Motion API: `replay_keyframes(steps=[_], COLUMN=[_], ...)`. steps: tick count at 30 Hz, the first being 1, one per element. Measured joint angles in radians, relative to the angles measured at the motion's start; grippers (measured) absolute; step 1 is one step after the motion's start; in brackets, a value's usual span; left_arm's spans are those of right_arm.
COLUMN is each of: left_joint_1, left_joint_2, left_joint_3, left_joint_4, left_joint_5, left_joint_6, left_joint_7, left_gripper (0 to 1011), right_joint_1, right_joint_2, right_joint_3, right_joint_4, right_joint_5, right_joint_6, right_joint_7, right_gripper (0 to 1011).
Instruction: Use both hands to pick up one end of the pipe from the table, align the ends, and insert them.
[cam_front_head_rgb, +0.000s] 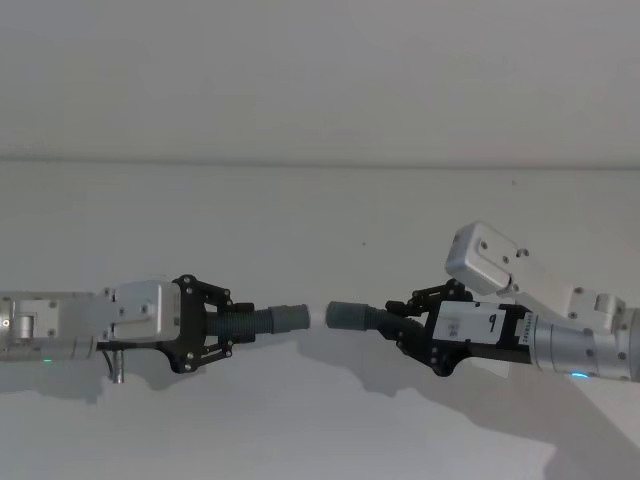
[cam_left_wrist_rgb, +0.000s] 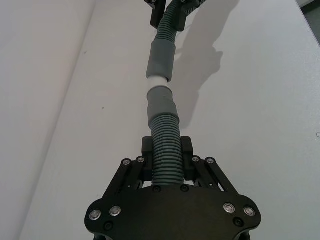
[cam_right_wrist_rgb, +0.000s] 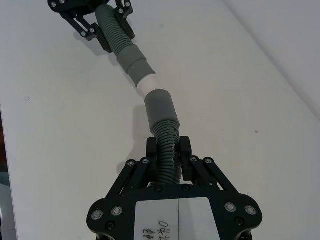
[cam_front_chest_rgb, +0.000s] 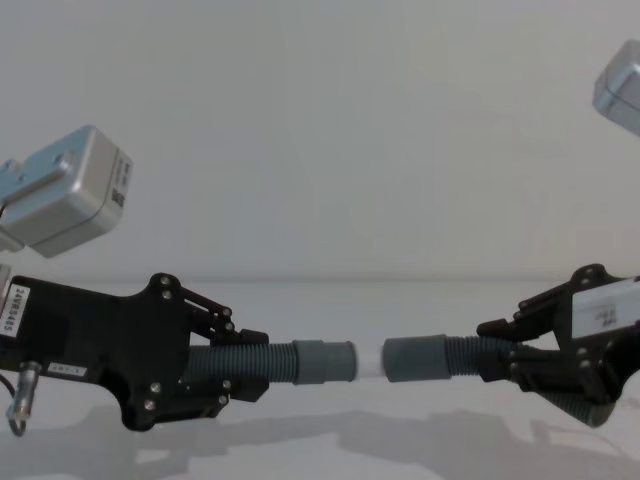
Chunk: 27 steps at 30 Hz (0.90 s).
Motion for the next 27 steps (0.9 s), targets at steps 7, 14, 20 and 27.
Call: replay_keyframes(steps=[7,14,20,27], left_joint_1=[0.000,0.000,0.000,0.000], left_joint_2=[0.001,0.001,0.001,0.001], left_joint_3=[0.001,0.001,0.002,0.002], left_joint_4=[-0.001,-0.001,-0.001,-0.001], left_joint_5=[0.000,0.000,0.000,0.000], left_joint_6=[0.002,0.003,0.004,0.004], left_joint_7=[0.000,0.000,0.000,0.000], left_gripper=[318,317,317,317], right_joint_1=[0.003,0.005,0.006,0.007], right_joint_2=[-0.001,-0.002,-0.002,-0.003], right_joint_3=[-0.004,-0.006,-0.007,-0.008], right_joint_4=[0.003,0.004,0.005,0.006], right_joint_5=[0.002,0.003,0.003,0.004], right_joint_6=[0.002,0.003,0.004,0.004], right_joint_7=[0.006,0.008,0.010,0.011], right_gripper=[256,256,256,256])
